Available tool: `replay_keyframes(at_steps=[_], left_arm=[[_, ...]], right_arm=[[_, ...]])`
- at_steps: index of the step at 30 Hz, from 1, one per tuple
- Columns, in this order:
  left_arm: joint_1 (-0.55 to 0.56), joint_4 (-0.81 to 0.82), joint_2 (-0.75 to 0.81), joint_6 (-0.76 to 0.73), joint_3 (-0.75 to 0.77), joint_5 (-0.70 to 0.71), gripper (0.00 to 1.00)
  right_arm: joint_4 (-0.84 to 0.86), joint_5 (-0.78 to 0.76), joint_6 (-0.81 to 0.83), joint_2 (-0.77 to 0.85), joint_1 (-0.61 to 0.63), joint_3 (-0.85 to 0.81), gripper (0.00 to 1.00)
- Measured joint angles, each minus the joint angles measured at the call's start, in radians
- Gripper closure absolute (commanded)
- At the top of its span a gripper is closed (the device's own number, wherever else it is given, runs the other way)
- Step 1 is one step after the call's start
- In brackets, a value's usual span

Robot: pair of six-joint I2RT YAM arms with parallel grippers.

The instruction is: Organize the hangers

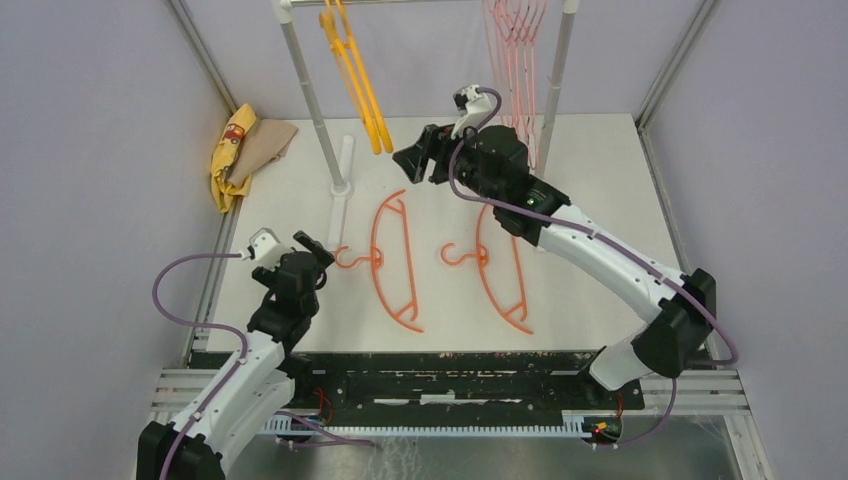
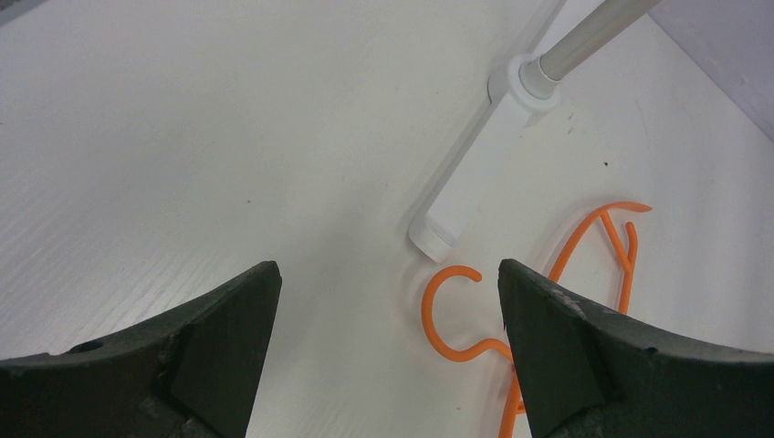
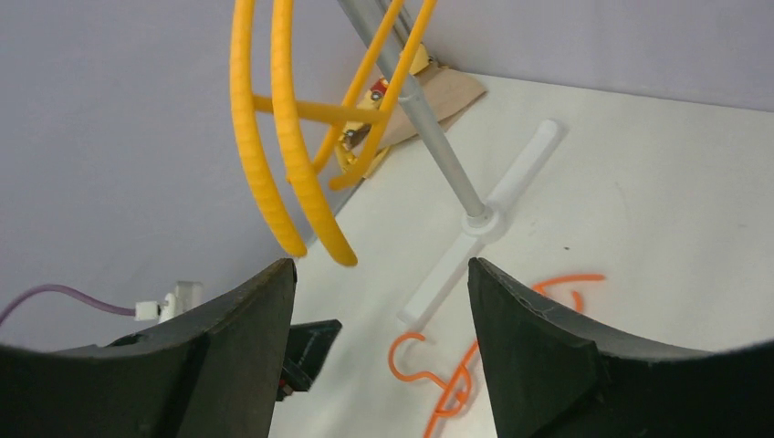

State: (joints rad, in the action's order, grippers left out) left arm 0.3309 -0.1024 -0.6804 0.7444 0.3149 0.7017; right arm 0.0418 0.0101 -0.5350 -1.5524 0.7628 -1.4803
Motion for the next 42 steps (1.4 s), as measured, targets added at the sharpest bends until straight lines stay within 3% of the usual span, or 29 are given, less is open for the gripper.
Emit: replay_keyframes(at_steps=[9,17,23,42], left_arm=[[0.0,0.005,-0.046,-0.006,-0.003,0.004,0.04],[0.0,0.022,-0.093,-0.009,-0.004,0.003,0.05],[0.0,0.03,-0.097,-0.009,-0.004,0.003,0.05],[0.0,0.031,-0.105,-0.009,-0.011,0.002,0.05]], right_arm=[[-0.262,-0.16,0.192,0.129,0.074,0.323,0.24],[-0.45,-0.261,0.207,0.2,0.079,0.581,0.25],[-0.443,-0.287,0.171,0.212,0.079,0.669,0.27],[-0.315,-0.287,0.003,0.159,0.073,0.855,0.46]])
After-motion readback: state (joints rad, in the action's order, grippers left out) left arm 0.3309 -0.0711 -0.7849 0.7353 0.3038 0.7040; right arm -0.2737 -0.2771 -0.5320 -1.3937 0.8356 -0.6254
